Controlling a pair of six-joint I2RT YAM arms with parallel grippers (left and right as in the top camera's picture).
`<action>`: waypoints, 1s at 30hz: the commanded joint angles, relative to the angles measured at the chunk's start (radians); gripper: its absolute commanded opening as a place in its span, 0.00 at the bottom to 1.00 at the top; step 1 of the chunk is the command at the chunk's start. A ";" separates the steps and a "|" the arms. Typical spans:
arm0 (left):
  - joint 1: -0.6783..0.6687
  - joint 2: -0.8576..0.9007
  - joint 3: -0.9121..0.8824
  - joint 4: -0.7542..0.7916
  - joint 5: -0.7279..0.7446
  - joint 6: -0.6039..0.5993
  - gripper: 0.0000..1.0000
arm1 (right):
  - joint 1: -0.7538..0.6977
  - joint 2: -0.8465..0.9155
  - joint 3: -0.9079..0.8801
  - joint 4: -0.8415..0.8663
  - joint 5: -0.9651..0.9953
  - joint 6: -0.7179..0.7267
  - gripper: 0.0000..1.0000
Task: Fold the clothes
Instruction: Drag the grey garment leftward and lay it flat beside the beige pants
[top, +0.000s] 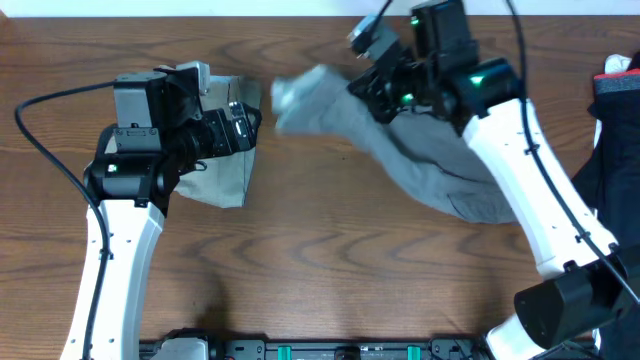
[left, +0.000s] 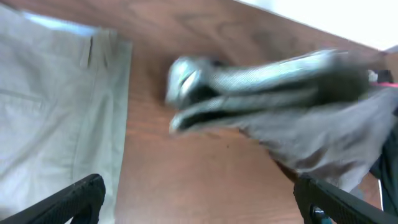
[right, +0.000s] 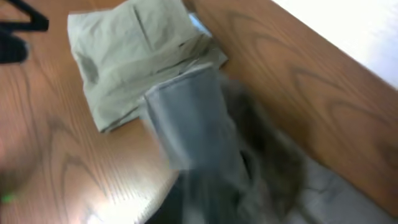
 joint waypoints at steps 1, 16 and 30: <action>-0.002 -0.003 0.022 -0.017 -0.017 0.028 0.98 | 0.003 -0.007 0.013 -0.022 0.096 -0.070 0.37; -0.003 0.129 0.008 -0.121 -0.019 0.029 0.98 | -0.280 0.051 0.011 -0.036 0.313 0.437 0.81; -0.091 0.240 0.008 -0.092 -0.073 0.038 0.98 | -0.591 0.386 0.011 -0.169 0.206 0.455 0.76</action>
